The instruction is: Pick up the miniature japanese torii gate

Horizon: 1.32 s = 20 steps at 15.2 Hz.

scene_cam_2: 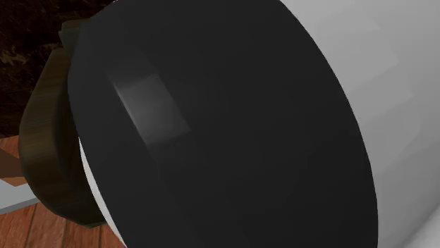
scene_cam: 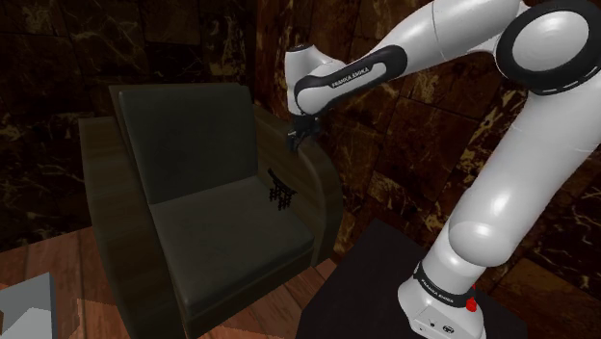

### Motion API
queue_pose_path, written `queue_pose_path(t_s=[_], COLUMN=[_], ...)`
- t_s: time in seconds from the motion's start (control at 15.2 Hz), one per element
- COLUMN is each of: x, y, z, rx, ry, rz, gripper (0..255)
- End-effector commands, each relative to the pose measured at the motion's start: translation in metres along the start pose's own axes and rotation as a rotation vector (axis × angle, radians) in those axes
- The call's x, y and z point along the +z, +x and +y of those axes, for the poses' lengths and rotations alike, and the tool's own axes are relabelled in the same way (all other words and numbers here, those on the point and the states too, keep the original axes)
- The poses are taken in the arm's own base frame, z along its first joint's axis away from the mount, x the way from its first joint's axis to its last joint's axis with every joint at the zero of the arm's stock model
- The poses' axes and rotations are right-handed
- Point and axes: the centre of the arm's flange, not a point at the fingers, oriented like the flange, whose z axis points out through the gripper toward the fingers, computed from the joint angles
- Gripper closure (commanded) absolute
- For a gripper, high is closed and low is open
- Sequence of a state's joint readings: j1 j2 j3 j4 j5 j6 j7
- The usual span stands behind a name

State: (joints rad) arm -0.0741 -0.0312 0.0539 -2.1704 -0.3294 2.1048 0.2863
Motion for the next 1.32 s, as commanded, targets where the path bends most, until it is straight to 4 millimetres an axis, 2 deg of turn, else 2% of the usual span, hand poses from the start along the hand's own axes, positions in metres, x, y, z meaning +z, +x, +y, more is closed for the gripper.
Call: queue_pose_path(t_s=[0.0,0.66,1.25], x=[0.021,0.129,0.23], y=[0.019,0.104,0.178], z=[-0.005,-0.028,-0.036], rx=[0.009,0.05,0.087], ry=[-0.02,-0.115,-0.2], rz=[-0.009,-0.057,-0.1], gripper=[0,0,0])
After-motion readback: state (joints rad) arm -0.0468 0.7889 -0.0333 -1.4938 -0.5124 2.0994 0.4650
